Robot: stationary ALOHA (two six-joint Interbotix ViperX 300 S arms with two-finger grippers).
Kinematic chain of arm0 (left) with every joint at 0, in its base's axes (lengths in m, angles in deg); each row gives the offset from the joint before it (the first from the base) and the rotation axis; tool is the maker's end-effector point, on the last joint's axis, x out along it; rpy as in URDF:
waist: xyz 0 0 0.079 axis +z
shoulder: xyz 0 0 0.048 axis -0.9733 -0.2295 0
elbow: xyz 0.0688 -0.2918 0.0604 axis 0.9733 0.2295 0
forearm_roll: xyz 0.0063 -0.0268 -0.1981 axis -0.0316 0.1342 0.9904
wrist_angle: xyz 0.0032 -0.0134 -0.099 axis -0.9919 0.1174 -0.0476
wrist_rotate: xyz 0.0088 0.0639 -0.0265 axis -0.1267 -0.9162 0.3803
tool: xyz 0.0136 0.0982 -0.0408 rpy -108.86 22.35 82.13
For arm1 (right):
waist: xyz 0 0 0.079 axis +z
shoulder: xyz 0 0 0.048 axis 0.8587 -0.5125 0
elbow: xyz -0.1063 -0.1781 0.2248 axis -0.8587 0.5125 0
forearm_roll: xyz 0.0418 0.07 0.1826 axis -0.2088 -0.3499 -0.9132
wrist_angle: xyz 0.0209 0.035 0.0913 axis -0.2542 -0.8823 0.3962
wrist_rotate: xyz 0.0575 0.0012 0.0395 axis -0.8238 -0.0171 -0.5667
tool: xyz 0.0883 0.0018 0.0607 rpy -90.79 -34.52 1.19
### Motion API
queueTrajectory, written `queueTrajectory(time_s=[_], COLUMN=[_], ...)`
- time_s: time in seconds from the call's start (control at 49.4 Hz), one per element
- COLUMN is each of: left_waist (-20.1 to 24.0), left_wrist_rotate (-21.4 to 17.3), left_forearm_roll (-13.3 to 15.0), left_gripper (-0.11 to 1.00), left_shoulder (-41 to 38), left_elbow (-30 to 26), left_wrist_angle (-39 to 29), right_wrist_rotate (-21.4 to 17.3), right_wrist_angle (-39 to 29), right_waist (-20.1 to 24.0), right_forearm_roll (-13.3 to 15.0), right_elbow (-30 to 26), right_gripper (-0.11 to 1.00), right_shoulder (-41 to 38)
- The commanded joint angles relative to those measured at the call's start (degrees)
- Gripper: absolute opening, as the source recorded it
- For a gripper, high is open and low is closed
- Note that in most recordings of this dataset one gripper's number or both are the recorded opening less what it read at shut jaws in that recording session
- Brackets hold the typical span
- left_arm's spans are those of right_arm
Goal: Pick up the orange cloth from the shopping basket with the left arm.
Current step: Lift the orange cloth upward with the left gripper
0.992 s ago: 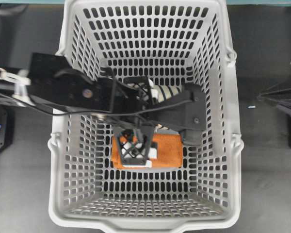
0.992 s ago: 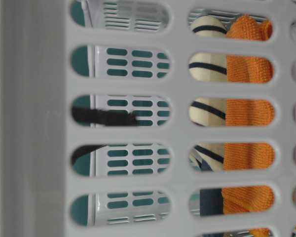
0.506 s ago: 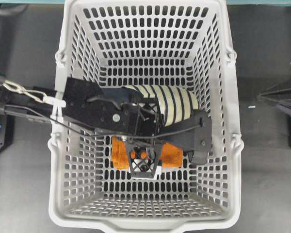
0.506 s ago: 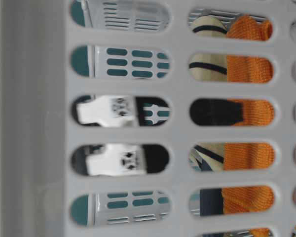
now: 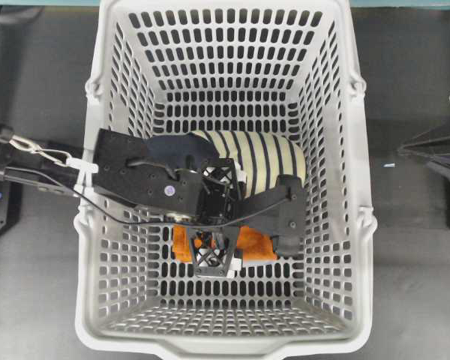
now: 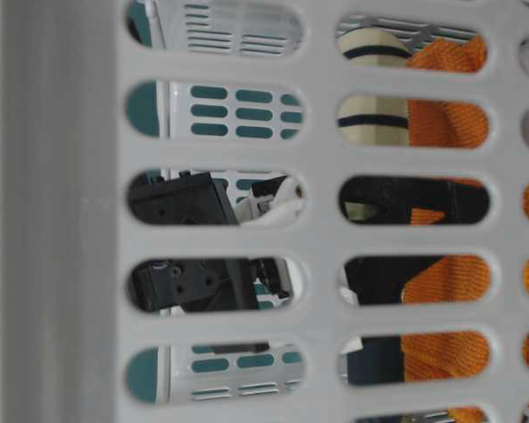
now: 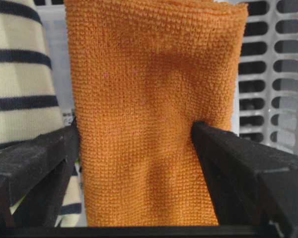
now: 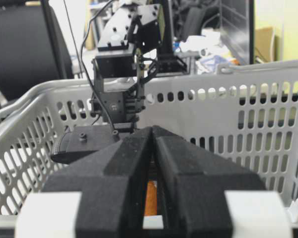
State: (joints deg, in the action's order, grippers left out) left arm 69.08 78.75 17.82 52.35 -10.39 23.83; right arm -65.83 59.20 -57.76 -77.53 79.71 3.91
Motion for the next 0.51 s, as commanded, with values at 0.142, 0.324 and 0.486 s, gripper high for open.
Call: queueTrajectory(time_s=[0.142, 0.324, 0.486], left_waist=[-0.3, -0.4, -1.0], left_wrist_rotate=[0.1, 0.1, -0.8], left_forearm_roll=[-0.2, -0.2, -0.2], left_gripper=[0.88, 0.75, 0.32], left_shoulder=[-0.3, -0.1, 0.0], left_elbow=[1.2, 1.9, 1.7], left_wrist_angle=[1.6, 1.6, 1.3], right_wrist_rotate=[-0.1, -0.1, -0.1], right_wrist_angle=[0.3, 0.3, 0.3], right_waist=[0.1, 0.1, 0.1], right_forearm_roll=[-0.3, -0.3, -0.4], right_elbow=[-0.5, -0.3, -0.4], right_gripper=[0.0, 0.0, 0.0], right_shoulder=[-0.5, -0.6, -0.6])
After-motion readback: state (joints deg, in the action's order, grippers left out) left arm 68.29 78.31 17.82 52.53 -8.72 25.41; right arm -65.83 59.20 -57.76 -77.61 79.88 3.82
